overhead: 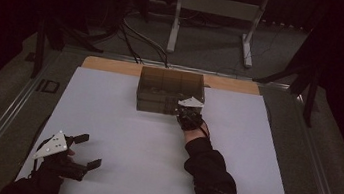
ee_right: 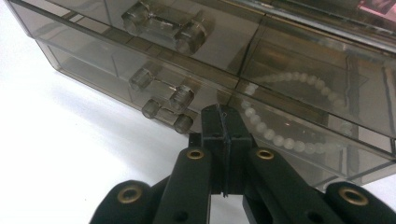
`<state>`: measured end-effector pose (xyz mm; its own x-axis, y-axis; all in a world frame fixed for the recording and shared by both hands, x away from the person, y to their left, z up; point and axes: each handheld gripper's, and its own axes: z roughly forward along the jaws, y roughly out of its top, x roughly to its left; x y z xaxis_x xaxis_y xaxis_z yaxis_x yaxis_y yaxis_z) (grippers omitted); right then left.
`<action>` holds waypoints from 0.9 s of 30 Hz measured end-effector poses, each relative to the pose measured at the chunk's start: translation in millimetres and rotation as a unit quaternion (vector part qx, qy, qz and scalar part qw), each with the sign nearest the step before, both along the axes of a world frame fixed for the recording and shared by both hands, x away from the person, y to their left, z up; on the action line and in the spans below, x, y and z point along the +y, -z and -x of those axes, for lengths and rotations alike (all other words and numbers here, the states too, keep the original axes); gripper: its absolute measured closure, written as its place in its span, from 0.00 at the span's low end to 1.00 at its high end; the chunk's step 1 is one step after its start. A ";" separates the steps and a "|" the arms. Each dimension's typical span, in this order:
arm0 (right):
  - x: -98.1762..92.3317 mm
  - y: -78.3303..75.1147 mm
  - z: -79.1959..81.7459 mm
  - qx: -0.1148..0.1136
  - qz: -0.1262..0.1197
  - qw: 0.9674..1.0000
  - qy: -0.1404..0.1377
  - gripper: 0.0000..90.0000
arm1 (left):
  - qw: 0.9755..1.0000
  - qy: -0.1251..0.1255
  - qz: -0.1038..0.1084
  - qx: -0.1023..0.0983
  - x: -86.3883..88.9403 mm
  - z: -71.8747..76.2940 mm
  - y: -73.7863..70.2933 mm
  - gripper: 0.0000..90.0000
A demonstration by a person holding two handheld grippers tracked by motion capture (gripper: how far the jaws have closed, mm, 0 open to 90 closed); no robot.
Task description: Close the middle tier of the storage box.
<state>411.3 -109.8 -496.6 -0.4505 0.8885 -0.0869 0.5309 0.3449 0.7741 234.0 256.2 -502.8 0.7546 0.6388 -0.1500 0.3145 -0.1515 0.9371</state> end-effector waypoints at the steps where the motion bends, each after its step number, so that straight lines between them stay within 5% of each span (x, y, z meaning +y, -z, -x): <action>1: 0.1 0.0 -0.1 0.000 0.001 1.000 0.000 1.00 | 1.000 0.000 0.000 0.000 0.0 0.0 0.0 0.01; 27: 1.8 0.7 -6.4 0.004 -0.002 1.000 0.002 1.00 | 1.000 0.000 0.002 0.001 0.7 -0.3 0.4 0.01</action>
